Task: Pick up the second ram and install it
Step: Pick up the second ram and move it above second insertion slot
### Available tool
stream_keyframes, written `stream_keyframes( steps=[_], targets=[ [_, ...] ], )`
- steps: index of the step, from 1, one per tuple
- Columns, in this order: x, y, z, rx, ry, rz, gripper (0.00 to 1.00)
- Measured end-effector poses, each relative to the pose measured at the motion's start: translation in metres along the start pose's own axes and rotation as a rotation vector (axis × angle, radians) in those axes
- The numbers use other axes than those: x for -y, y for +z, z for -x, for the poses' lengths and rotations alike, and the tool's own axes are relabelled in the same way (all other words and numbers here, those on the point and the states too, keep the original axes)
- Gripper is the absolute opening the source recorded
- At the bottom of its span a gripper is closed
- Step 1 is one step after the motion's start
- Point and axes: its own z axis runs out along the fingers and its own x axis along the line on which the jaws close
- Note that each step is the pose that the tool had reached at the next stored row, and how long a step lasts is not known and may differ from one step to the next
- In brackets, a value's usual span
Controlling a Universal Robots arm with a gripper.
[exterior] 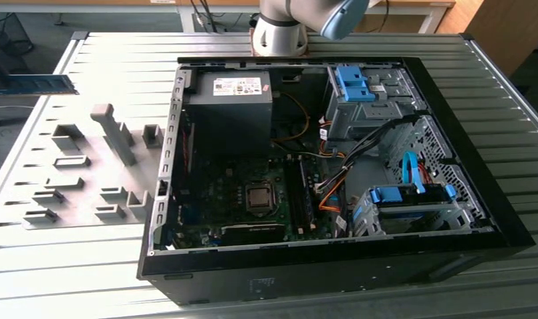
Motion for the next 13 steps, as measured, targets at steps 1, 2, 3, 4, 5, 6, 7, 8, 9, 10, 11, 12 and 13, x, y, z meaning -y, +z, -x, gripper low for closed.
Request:
stream_keyframes(
  steps=[1, 2, 3, 4, 5, 6, 7, 8, 9, 10, 11, 12, 13],
  targets=[
    [0.0007, 0.0000, 0.0000, 0.0000, 0.000, 0.0001, 0.14],
    [0.0013, 0.0000, 0.0000, 0.0000, 0.000, 0.0000, 0.14],
    [0.0018, -0.0001, 0.0000, 0.0000, 0.000, 0.0001, 0.14],
    [0.0024, -0.0001, 0.0001, 0.0000, 0.000, 0.0000, 0.14],
    [0.0030, -0.0001, 0.0001, -0.0001, 0.000, 0.0001, 0.14],
    [0.0036, -0.0001, 0.0001, 0.0000, 0.000, 0.0001, 0.14],
    [0.0042, -0.0001, 0.0001, 0.0000, 0.000, 0.0001, 0.14],
    [0.0047, -0.0001, 0.0001, 0.0000, 0.000, 0.0001, 0.14],
    [0.0052, -0.0001, 0.0001, 0.0000, 0.000, 0.0000, 0.14],
    [0.0056, -0.0001, 0.0001, 0.0000, 0.000, 0.0000, 0.14],
    [0.0060, -0.0002, 0.0001, 0.0000, 0.000, 0.0001, 0.14],
    [0.0065, -0.0001, 0.0001, 0.0000, 0.000, 0.0000, 0.14],
    [0.0068, -0.0002, 0.0001, 0.0000, 0.000, 0.0000, 0.14]
  ],
)
